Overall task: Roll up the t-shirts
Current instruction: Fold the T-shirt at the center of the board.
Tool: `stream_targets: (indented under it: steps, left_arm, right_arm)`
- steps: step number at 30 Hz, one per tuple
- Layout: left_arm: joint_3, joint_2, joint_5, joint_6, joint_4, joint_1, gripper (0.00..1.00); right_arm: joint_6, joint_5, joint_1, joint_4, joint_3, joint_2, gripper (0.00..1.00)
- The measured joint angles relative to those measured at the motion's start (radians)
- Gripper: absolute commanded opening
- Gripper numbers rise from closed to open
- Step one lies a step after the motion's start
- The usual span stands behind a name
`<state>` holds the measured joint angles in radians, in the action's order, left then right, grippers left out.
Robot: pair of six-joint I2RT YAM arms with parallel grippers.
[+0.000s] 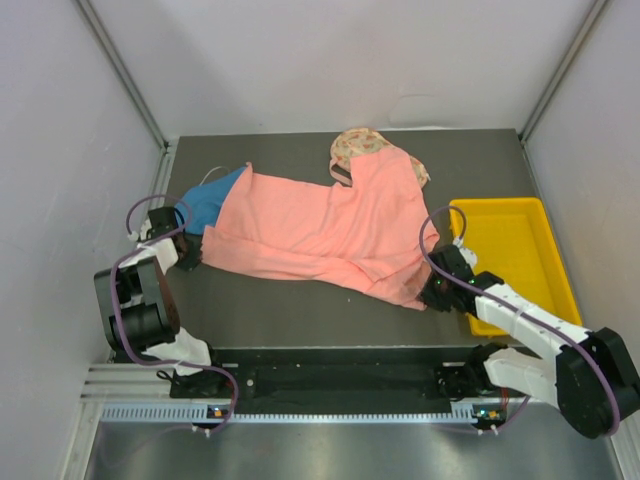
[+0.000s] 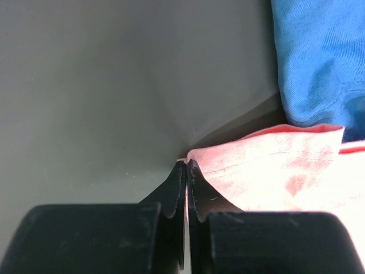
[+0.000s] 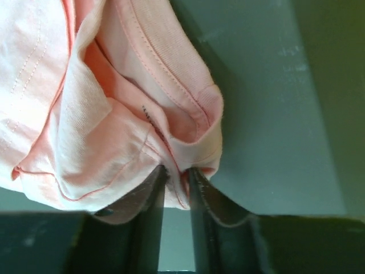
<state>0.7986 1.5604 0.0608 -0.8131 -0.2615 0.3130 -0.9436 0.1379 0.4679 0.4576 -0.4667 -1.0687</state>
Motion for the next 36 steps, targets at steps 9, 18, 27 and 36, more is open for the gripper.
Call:
stream_targets:
  steps: [9, 18, 27, 36]
  left_arm:
    - [0.021, 0.006, 0.026, 0.001, -0.031, -0.008, 0.00]
    - [0.070, 0.003, 0.142, 0.016, -0.117, -0.013, 0.00]
    - [0.071, -0.059, 0.199, 0.038, -0.174, -0.015, 0.00]
    - [0.086, -0.169, 0.312, 0.033, -0.286, -0.016, 0.00]
  right_arm:
    - [0.021, 0.032, 0.002, 0.041, -0.009, 0.014, 0.00]
    - [0.070, 0.074, 0.003, 0.160, -0.079, 0.081, 0.03]
    - [0.116, 0.082, -0.005, 0.288, -0.138, 0.114, 0.04]
    - [0.139, 0.042, -0.006, 0.358, -0.219, 0.132, 0.03]
